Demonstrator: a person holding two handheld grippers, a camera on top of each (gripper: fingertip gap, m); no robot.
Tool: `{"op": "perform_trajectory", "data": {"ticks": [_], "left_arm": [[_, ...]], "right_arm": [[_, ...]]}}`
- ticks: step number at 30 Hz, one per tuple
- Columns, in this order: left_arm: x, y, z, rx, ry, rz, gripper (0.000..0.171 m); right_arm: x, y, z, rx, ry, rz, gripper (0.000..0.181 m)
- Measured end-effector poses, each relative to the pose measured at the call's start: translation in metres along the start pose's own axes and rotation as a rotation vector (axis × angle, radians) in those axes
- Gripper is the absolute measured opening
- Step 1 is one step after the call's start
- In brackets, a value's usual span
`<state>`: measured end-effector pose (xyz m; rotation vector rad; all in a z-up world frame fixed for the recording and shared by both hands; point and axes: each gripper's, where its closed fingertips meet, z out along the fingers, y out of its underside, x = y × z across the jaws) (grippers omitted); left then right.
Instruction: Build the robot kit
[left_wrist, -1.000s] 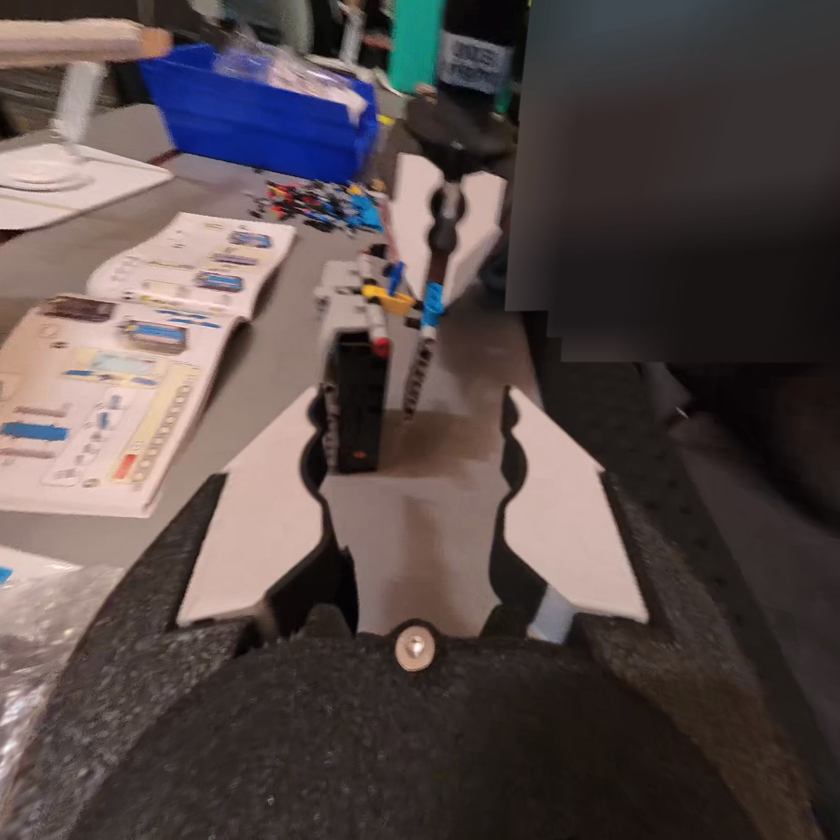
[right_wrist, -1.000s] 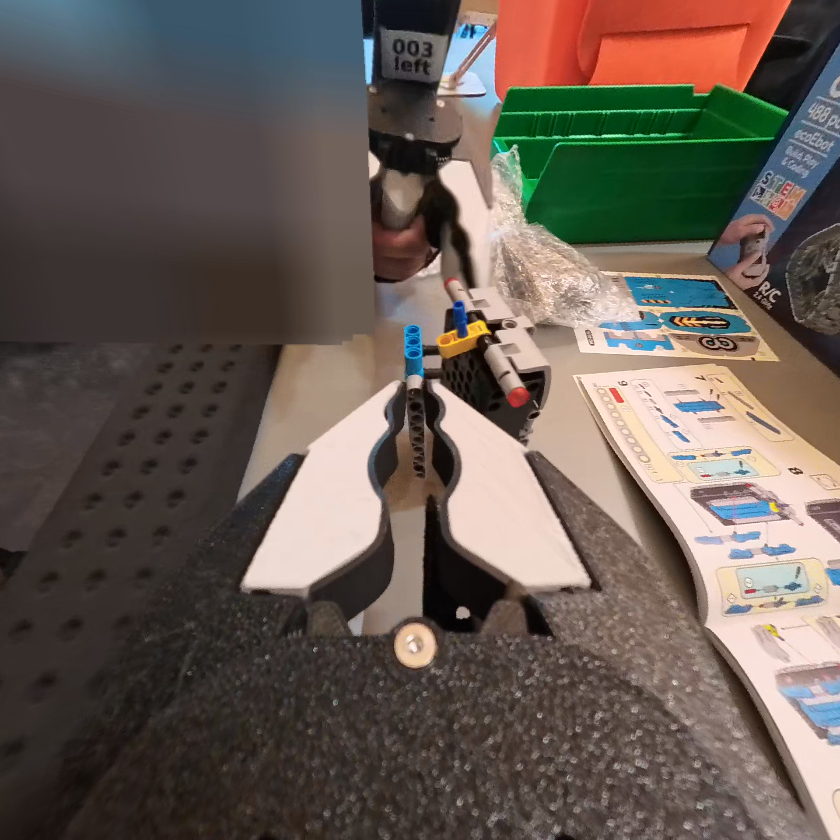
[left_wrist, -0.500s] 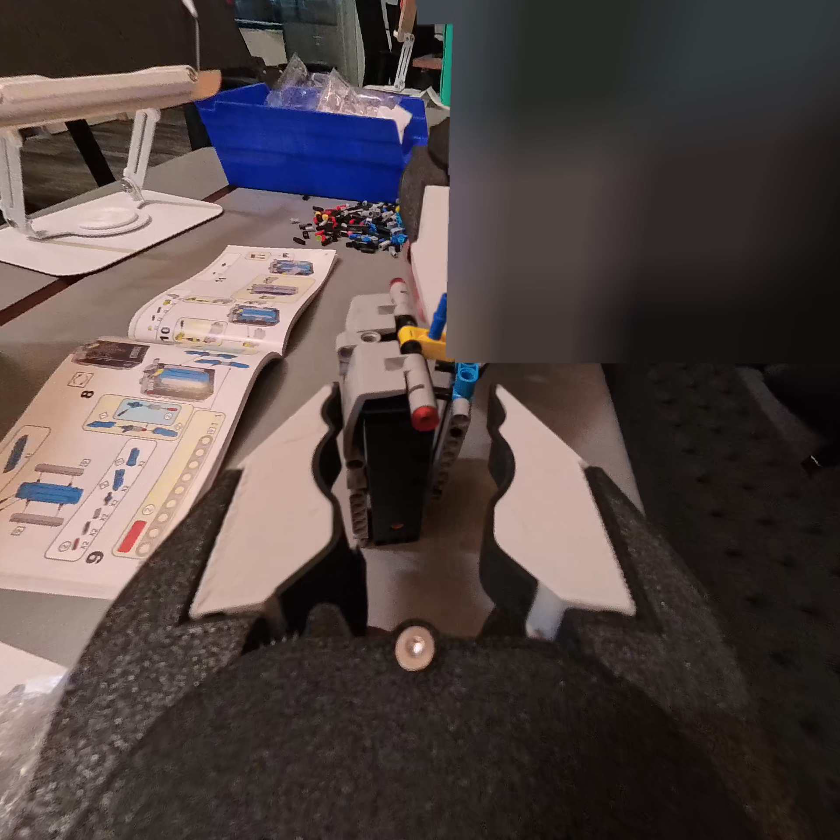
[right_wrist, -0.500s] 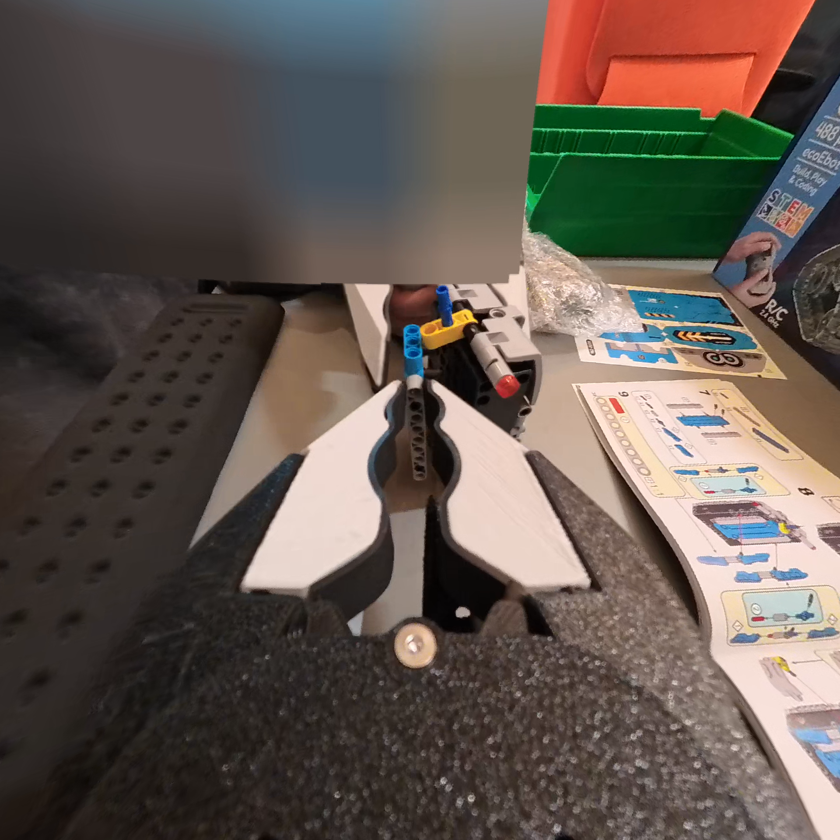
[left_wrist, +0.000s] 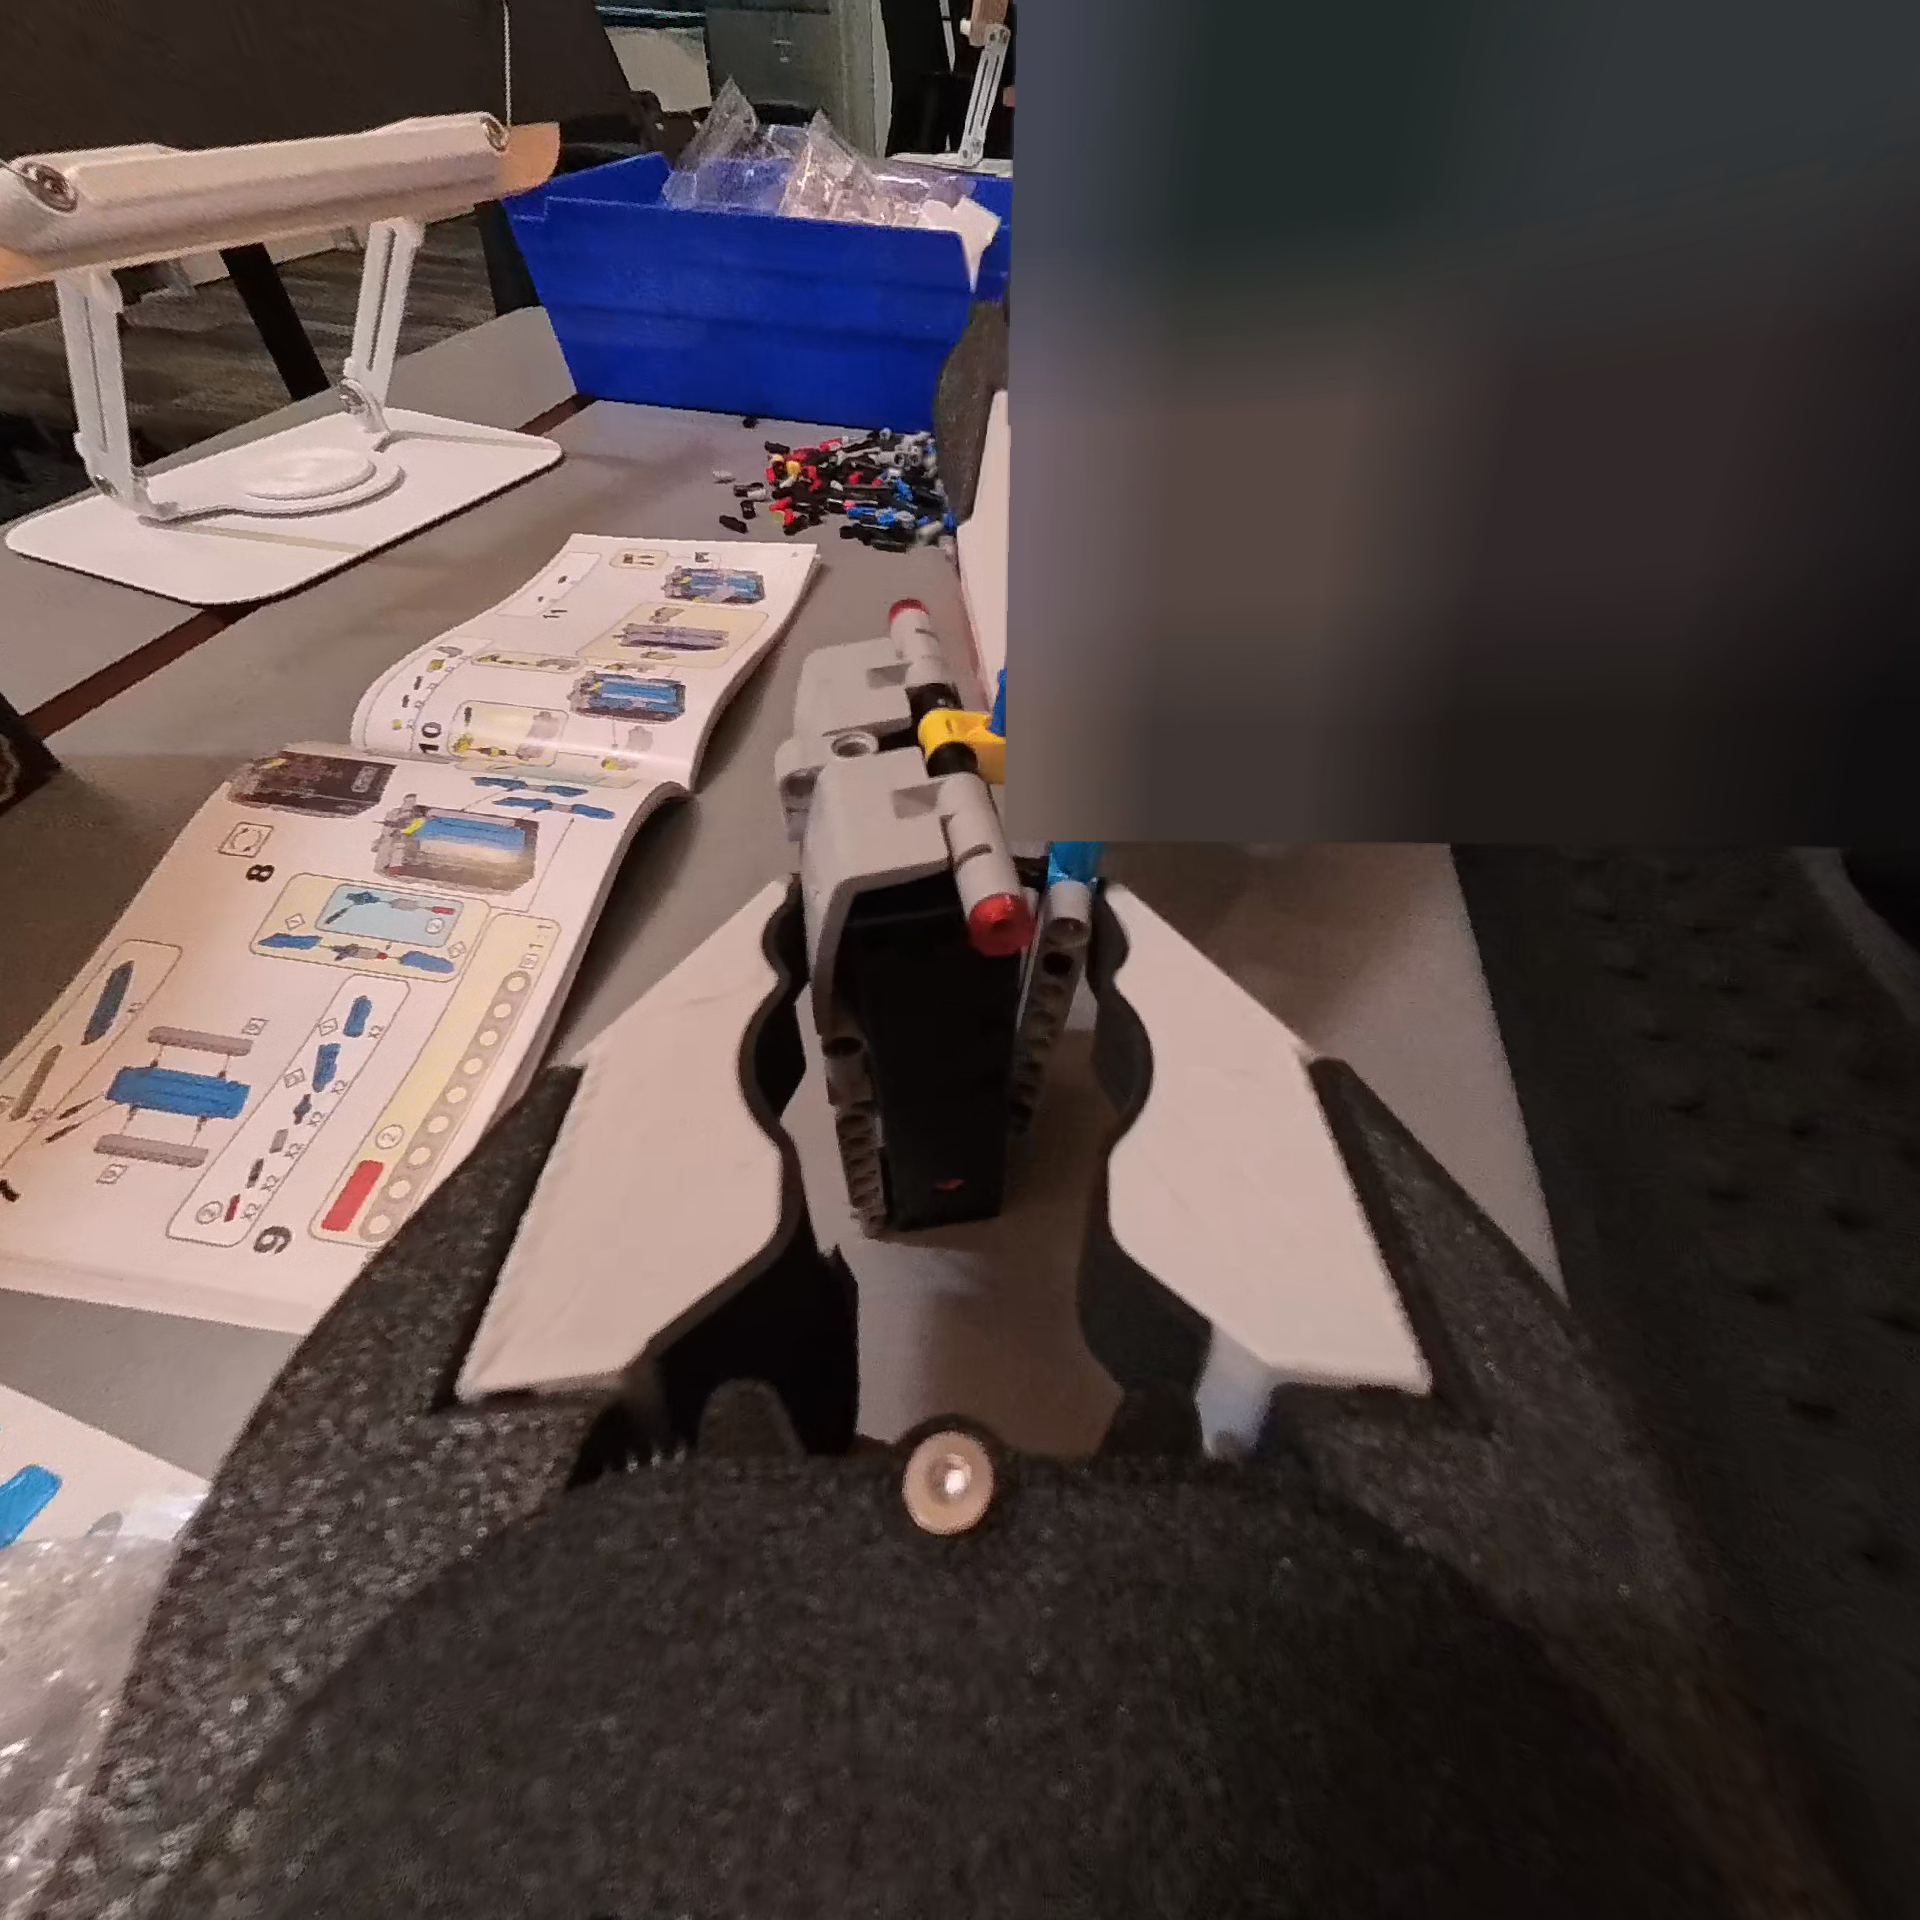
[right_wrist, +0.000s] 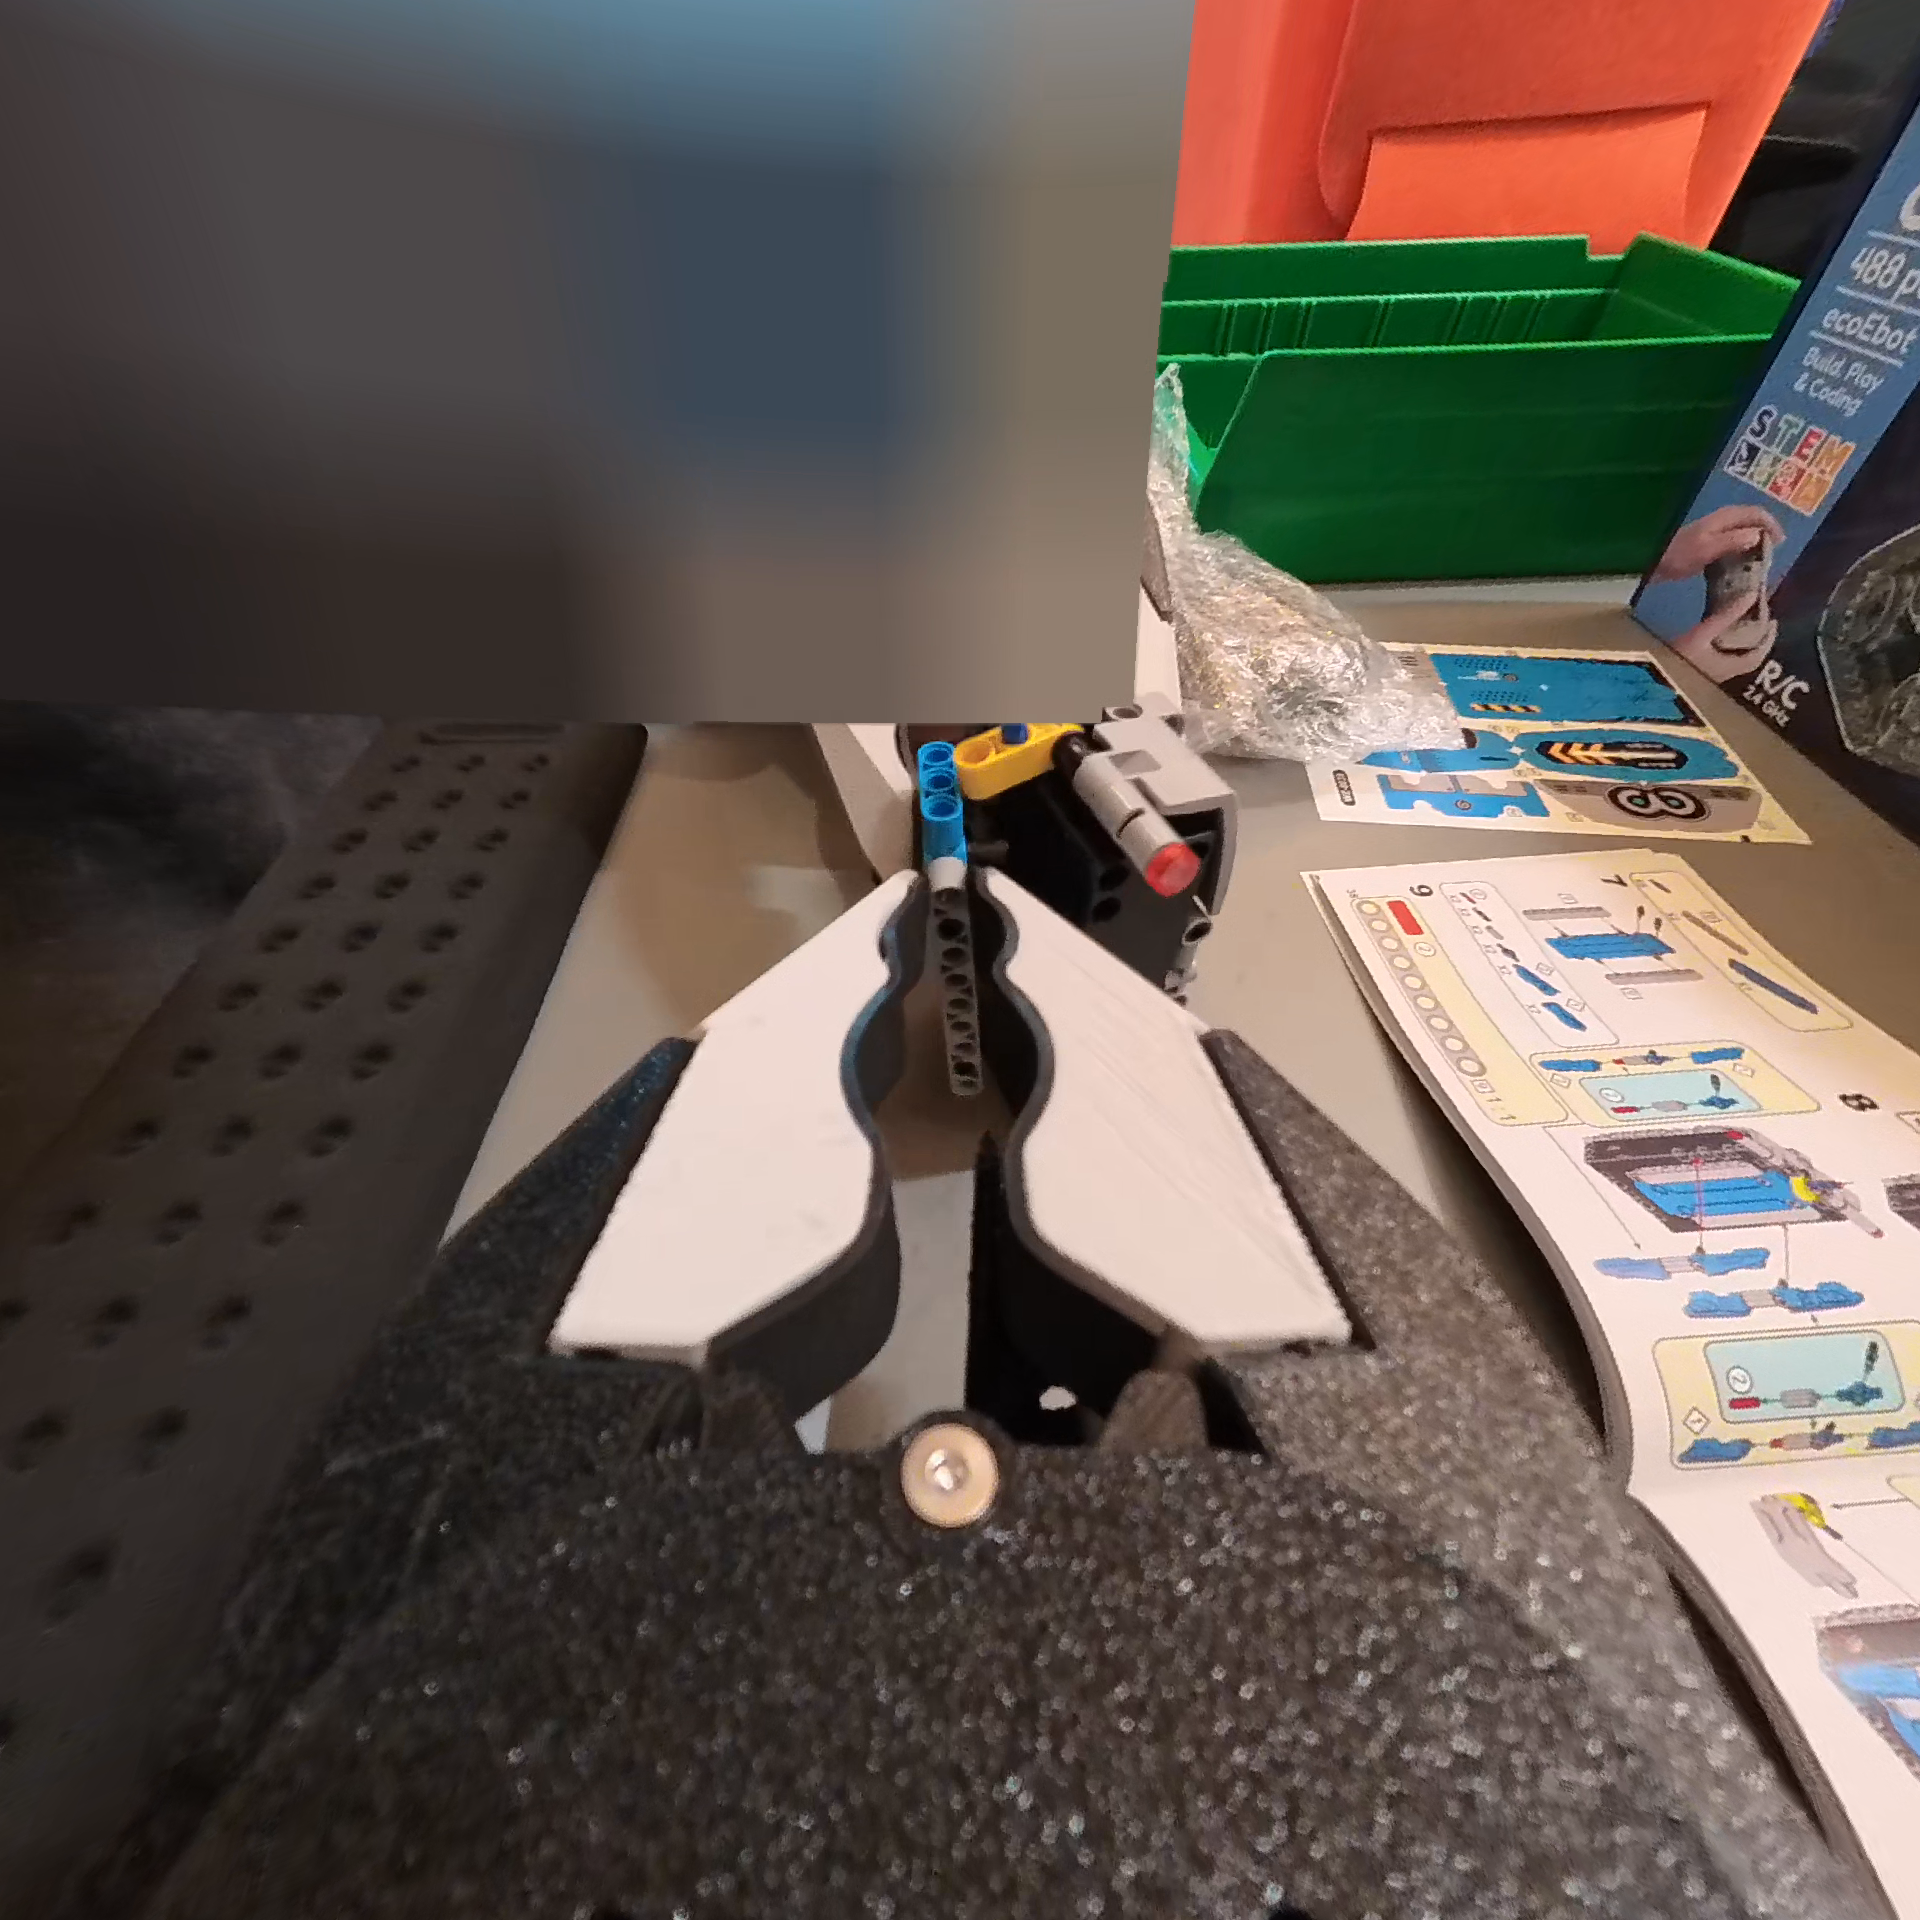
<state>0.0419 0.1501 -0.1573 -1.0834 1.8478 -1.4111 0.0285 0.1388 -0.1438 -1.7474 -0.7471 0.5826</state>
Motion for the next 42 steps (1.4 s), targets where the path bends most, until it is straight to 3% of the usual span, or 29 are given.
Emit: {"op": "perform_trajectory", "data": {"ticks": [11,15,17,19,20,22,25,34,42], "left_arm": [[0.0,0.0,0.001,-0.002,-0.027,0.032,0.052],[0.0,0.0,0.001,-0.004,-0.033,0.043,0.052],[0.0,0.0,0.001,-0.004,-0.037,0.045,0.052],[0.0,0.0,0.001,-0.004,-0.036,0.042,0.051],[0.0,0.0,0.001,-0.004,-0.034,0.041,0.052],[0.0,0.0,0.001,-0.004,-0.033,0.045,0.052],[0.002,0.0,0.001,-0.003,-0.026,0.048,0.051],[0.016,0.001,-0.001,-0.003,0.082,0.05,0.053],[0.009,0.002,-0.005,-0.003,0.019,0.085,0.057]], "right_arm": [[0.005,0.002,-0.006,-0.056,0.14,-0.074,0.015],[0.01,-0.001,-0.022,-0.037,0.166,-0.052,0.019],[0.016,-0.002,-0.025,-0.014,0.145,0.028,0.041],[0.023,0.004,-0.017,-0.011,0.125,0.116,0.084],[0.027,0.008,-0.011,-0.022,0.115,0.135,0.096],[0.027,0.008,0.001,-0.023,0.086,0.106,0.093],[0.022,0.003,0.008,-0.006,0.034,0.06,0.063],[0.01,0.0,0.008,-0.007,0.003,-0.039,0.051],[0.013,0.0,0.011,-0.014,0.042,-0.044,0.048]]}}
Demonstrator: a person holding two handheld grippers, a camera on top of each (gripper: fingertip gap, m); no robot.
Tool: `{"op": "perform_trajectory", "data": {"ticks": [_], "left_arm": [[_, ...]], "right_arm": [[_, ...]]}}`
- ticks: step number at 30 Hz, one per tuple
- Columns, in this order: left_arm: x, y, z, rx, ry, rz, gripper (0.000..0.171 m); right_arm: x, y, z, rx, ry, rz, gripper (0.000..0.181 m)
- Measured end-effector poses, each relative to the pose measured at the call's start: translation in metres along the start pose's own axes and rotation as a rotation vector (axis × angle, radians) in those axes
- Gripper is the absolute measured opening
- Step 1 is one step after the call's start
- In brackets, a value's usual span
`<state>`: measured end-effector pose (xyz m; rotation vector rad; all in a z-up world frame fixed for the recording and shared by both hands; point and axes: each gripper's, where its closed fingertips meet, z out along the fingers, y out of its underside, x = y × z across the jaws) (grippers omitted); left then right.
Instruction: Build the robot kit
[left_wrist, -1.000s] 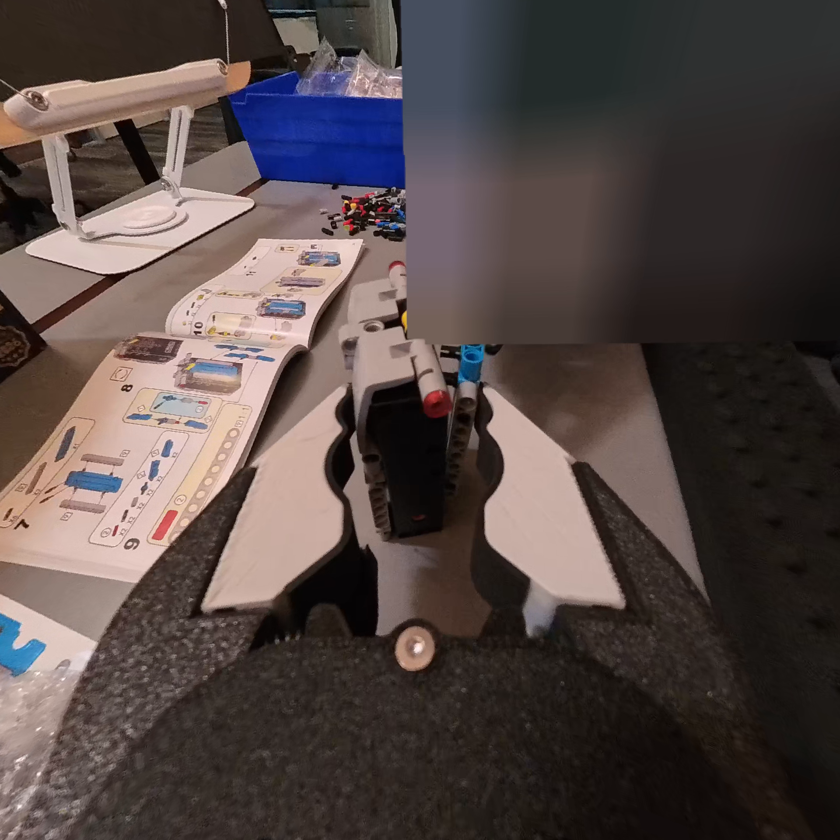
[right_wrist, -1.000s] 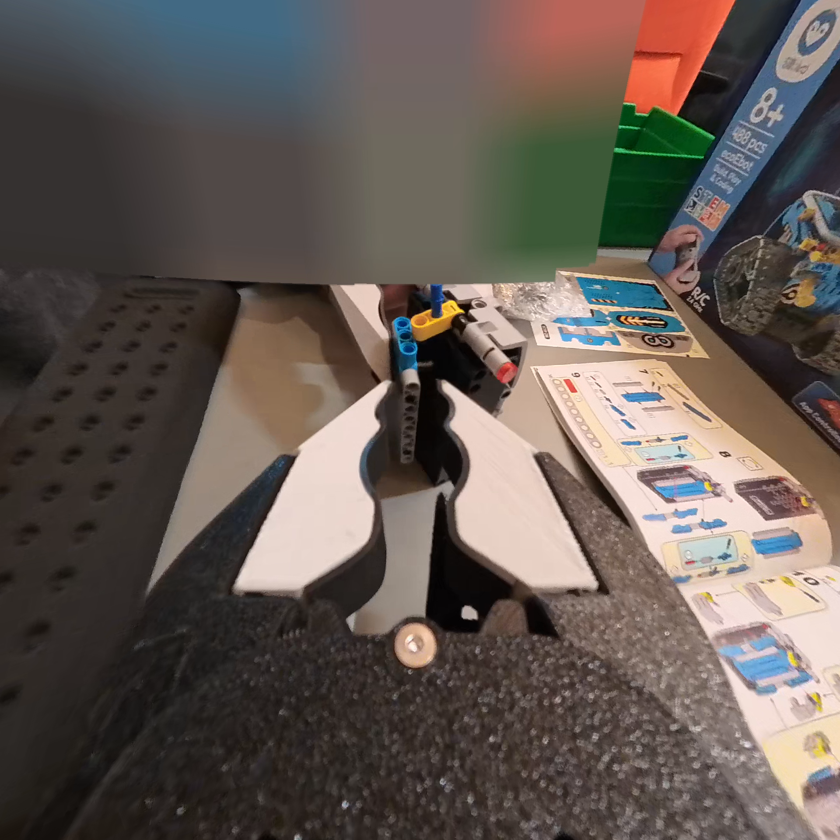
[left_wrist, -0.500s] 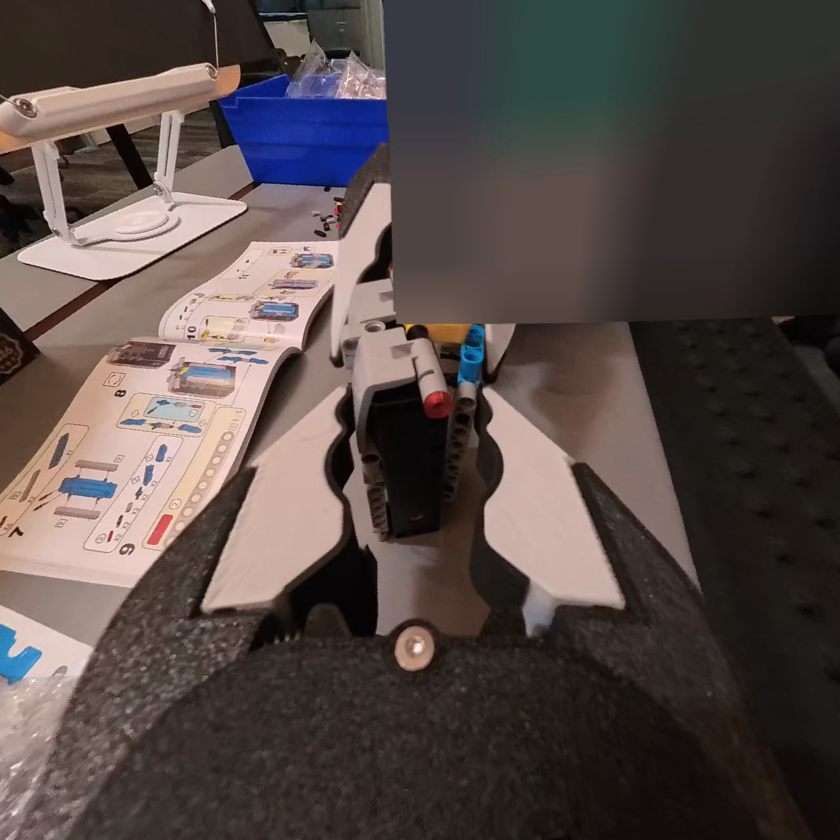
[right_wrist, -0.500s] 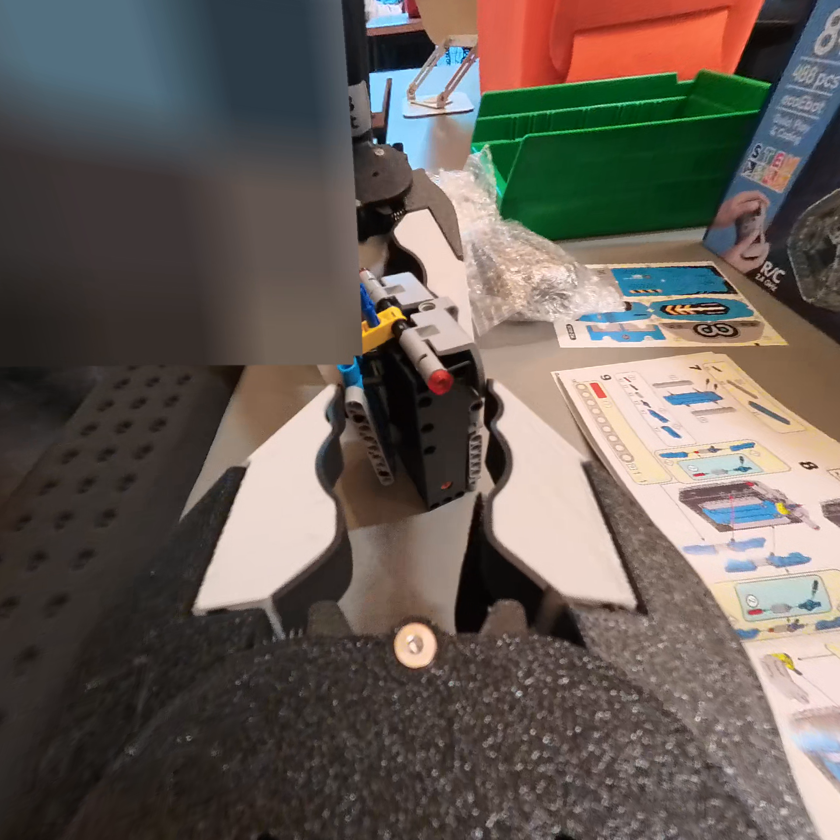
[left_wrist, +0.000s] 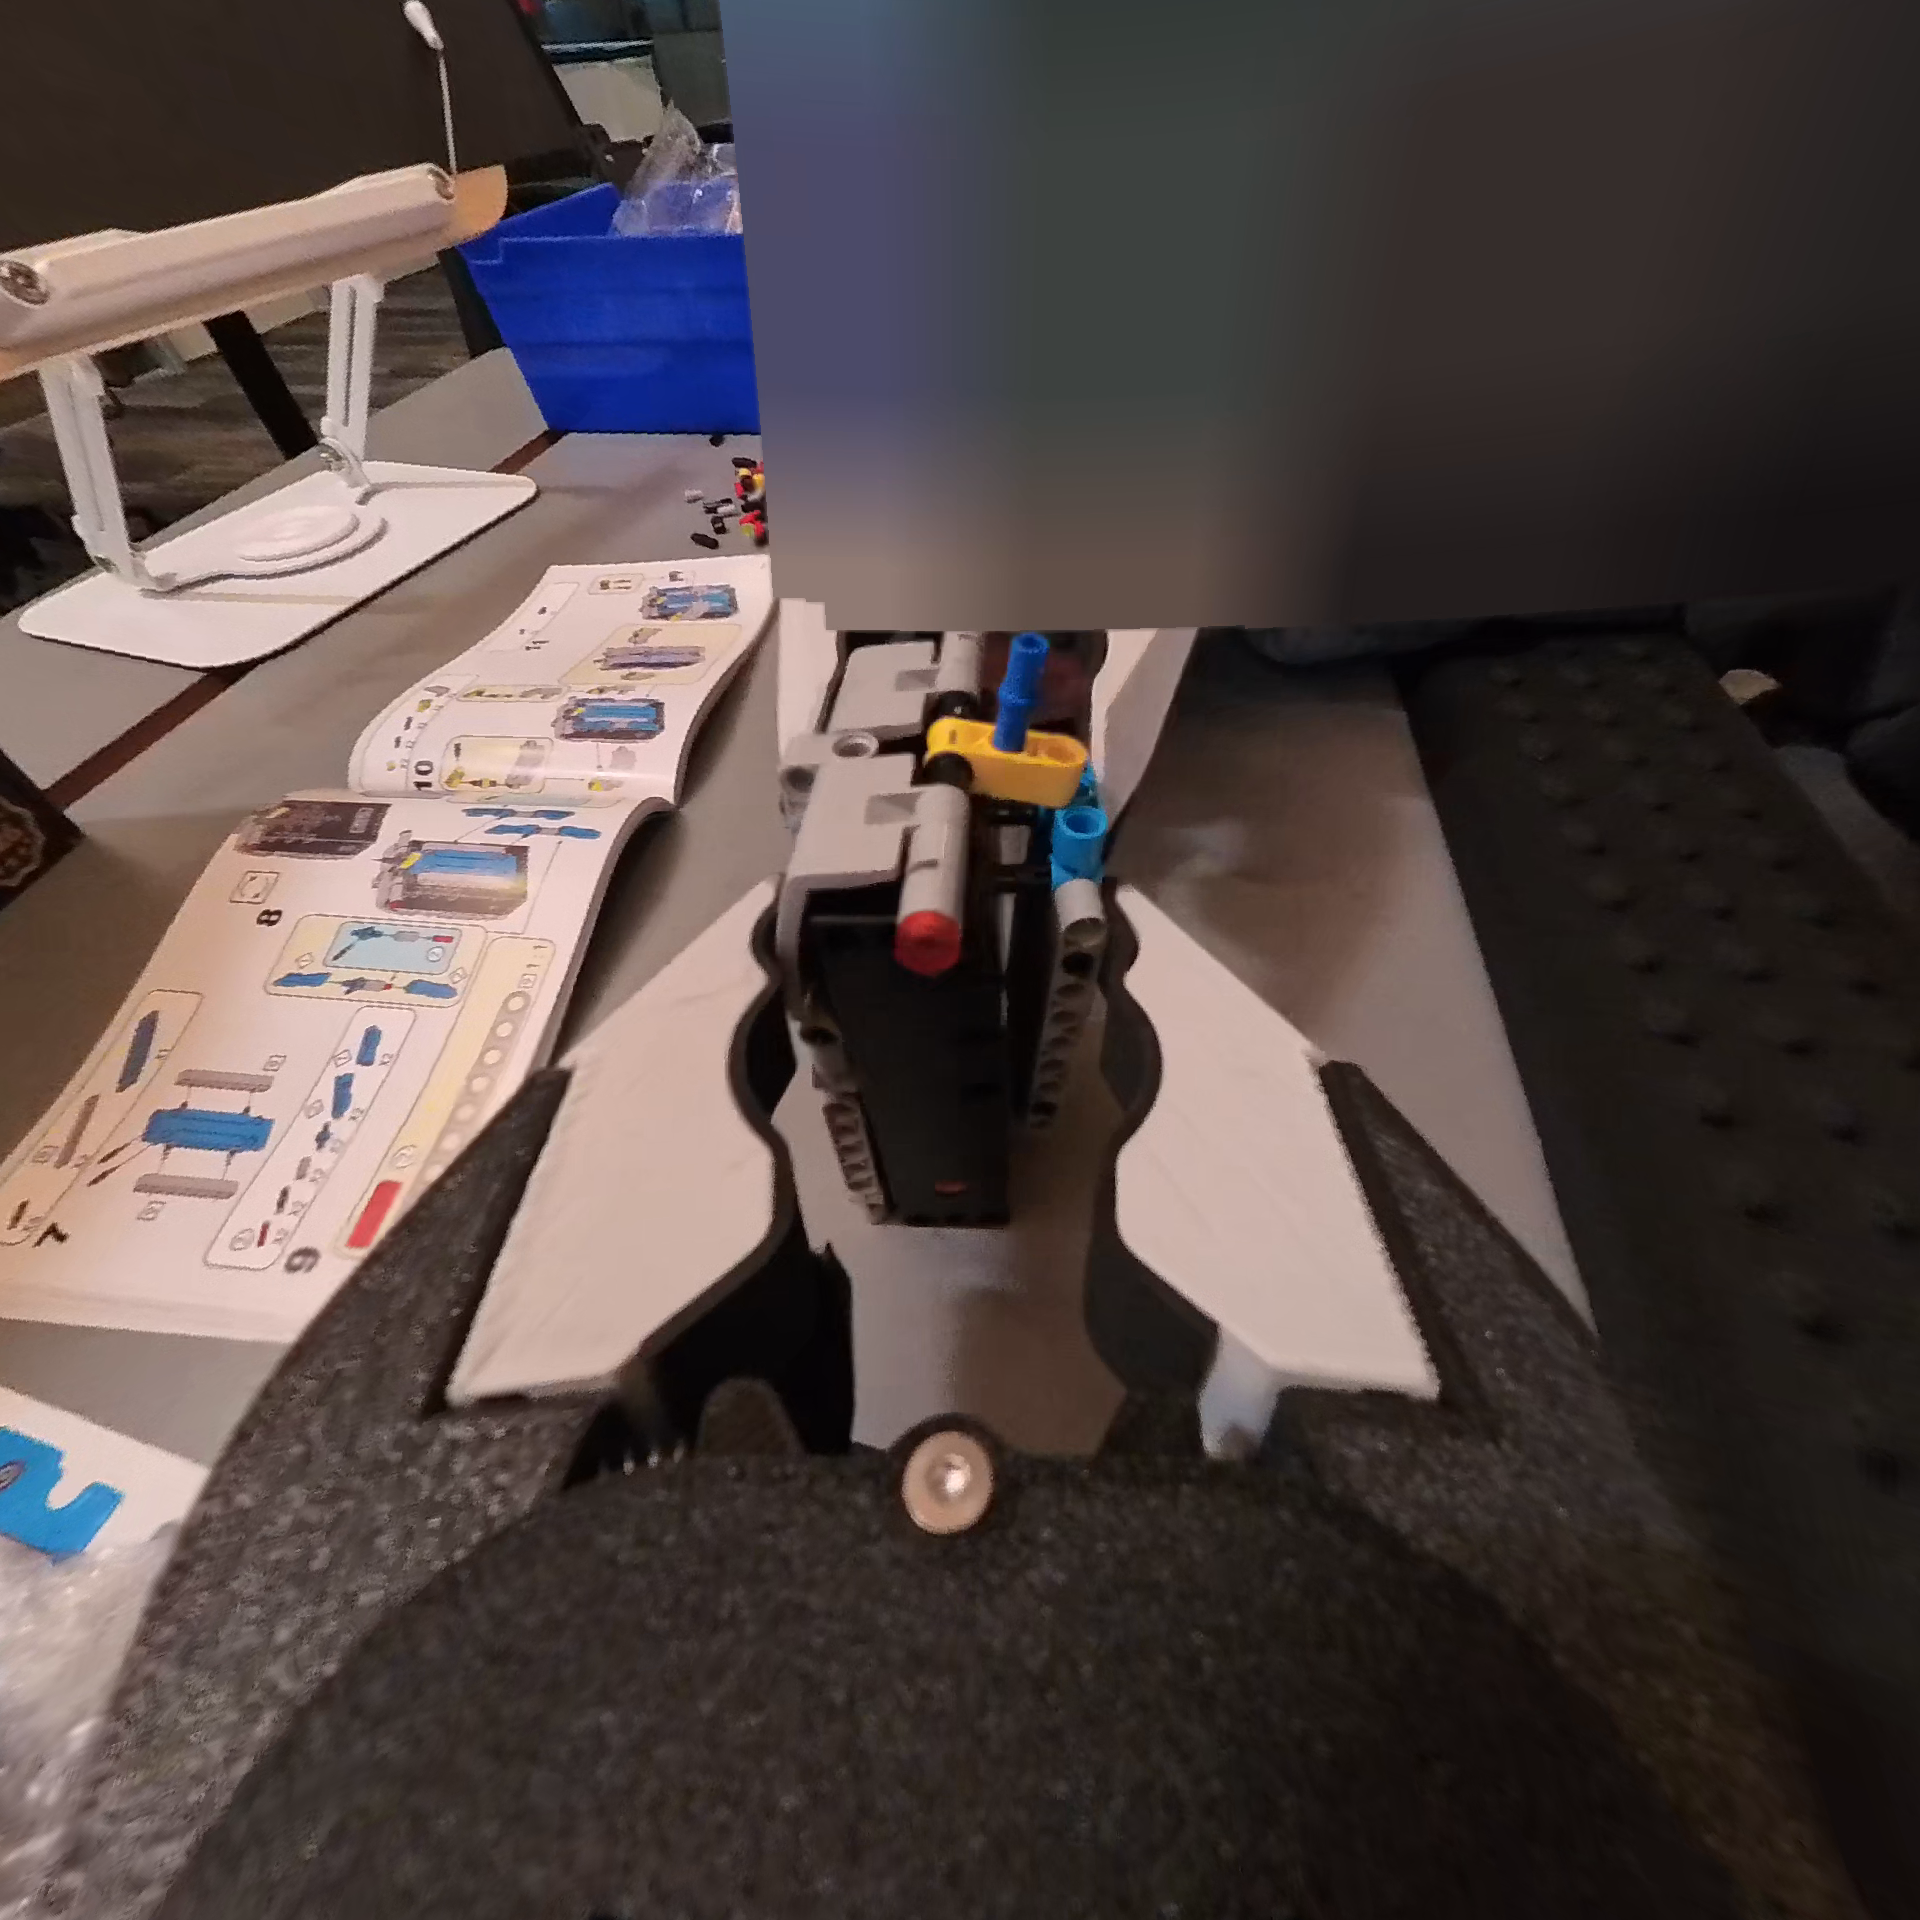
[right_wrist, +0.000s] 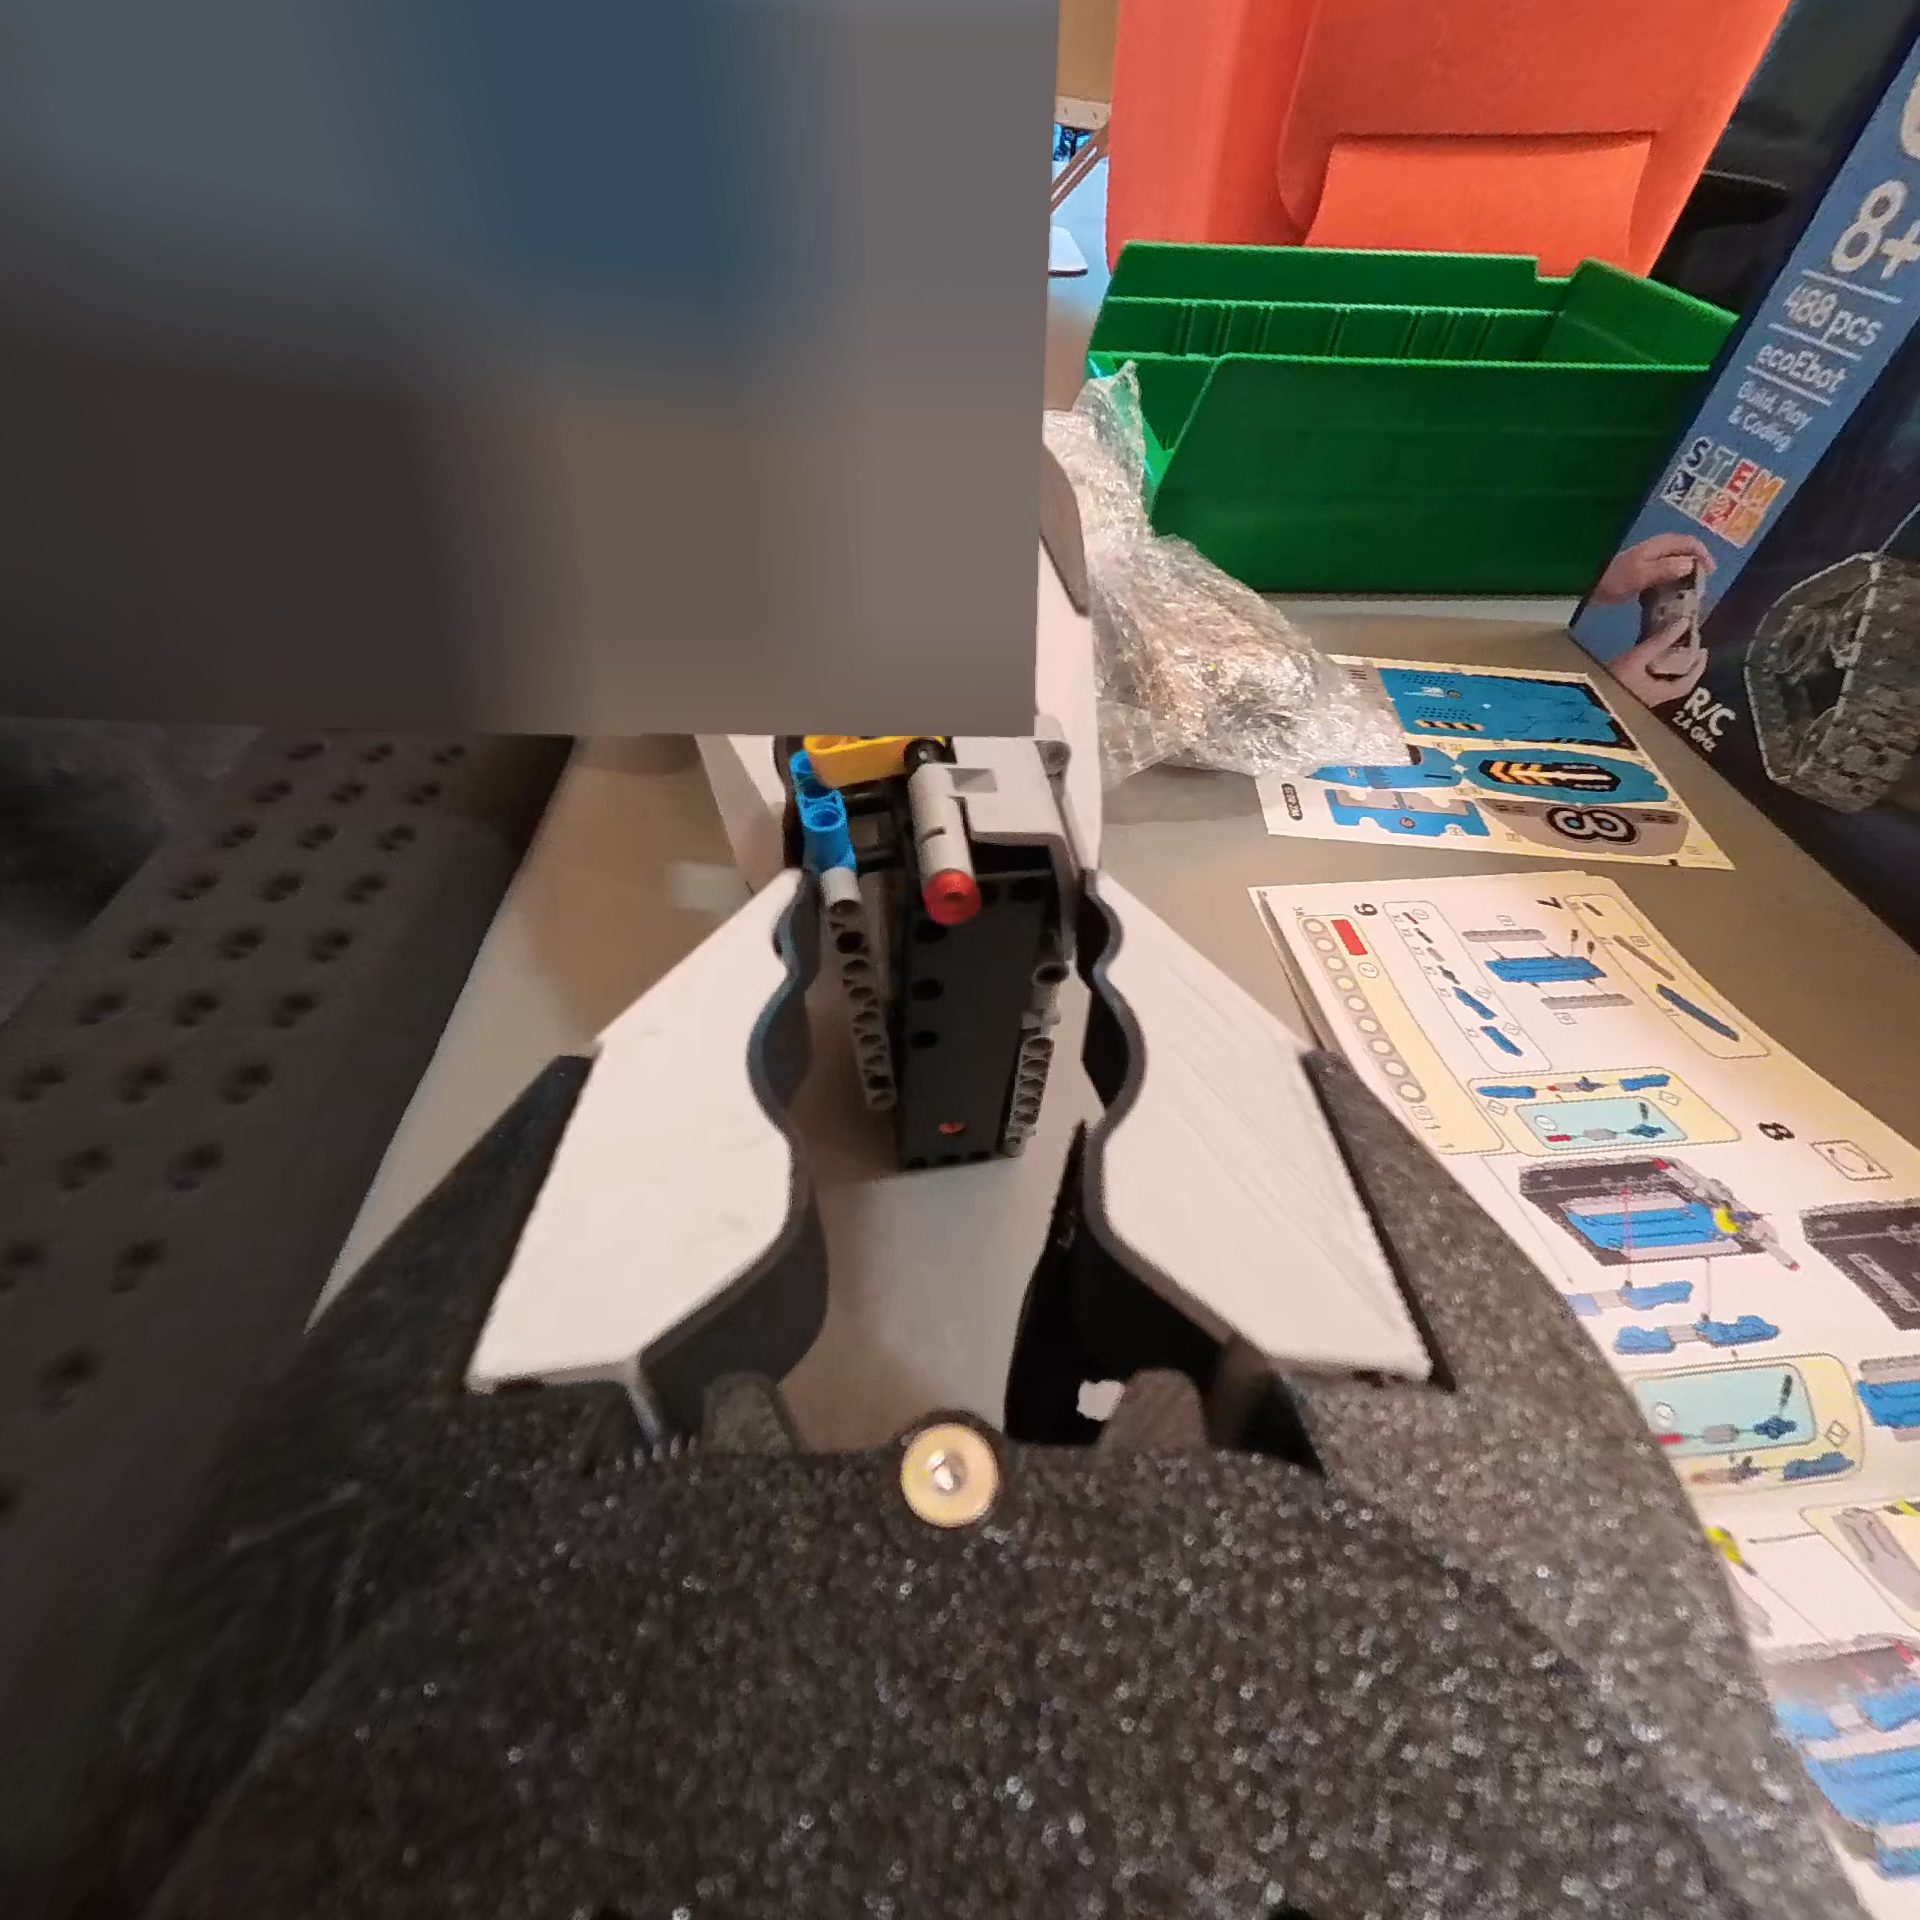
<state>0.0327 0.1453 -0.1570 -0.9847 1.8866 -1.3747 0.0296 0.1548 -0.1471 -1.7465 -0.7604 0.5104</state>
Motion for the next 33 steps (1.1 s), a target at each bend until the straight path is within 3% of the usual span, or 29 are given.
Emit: {"op": "perform_trajectory", "data": {"ticks": [24,33], "left_arm": [[-0.0019,-0.002,-0.0068,0.03,-0.008,-0.063,0.05],[-0.0014,-0.0005,-0.0075,0.014,0.007,-0.057,0.057]], "right_arm": [[0.0004,-0.0022,0.0031,0.014,-0.019,0.086,0.048],[0.0007,-0.0015,0.0029,0.011,-0.012,0.051,0.047]]}}
